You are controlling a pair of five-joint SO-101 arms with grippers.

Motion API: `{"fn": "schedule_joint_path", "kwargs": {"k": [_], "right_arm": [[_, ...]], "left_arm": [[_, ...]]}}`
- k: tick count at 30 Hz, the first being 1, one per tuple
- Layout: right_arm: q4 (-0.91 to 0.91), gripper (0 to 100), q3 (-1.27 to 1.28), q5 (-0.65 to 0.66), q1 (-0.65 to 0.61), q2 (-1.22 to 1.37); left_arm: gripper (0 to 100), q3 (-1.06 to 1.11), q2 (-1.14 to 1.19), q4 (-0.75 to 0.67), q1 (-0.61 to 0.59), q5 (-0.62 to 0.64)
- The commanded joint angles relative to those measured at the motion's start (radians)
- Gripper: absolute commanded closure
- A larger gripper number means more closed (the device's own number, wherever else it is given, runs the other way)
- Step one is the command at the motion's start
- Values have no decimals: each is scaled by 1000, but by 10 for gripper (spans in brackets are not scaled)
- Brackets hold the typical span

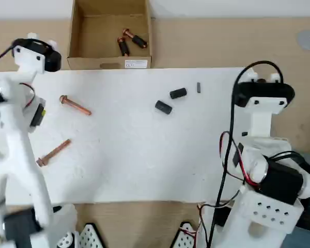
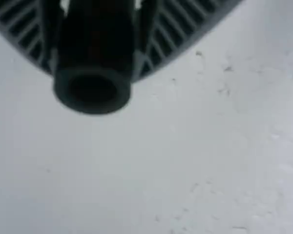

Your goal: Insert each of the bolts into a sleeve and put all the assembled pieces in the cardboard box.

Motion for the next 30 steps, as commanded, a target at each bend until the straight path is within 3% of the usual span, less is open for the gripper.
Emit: {"fn": "schedule_joint_path", "kwargs": {"k": [1,4,7,15,21,30], "right_arm": [[6,989,-62,-74,-24,-19],[6,989,-61,-167,-33,-19],[-14,989,-53,-204,-39,-19],[-169,989,114,-204,-39,-82],[-313,989,363,-187,-50,-309],[-463,989,714,-183,-245,-691]], "left_arm": [[995,126,-226,9,46,144],[995,272,-412,-21,89,244],[995,434,-604,-146,124,361],[997,872,-1021,-440,130,660],[998,1043,-1244,-500,130,812],[998,1186,-1431,-503,130,1043]]}}
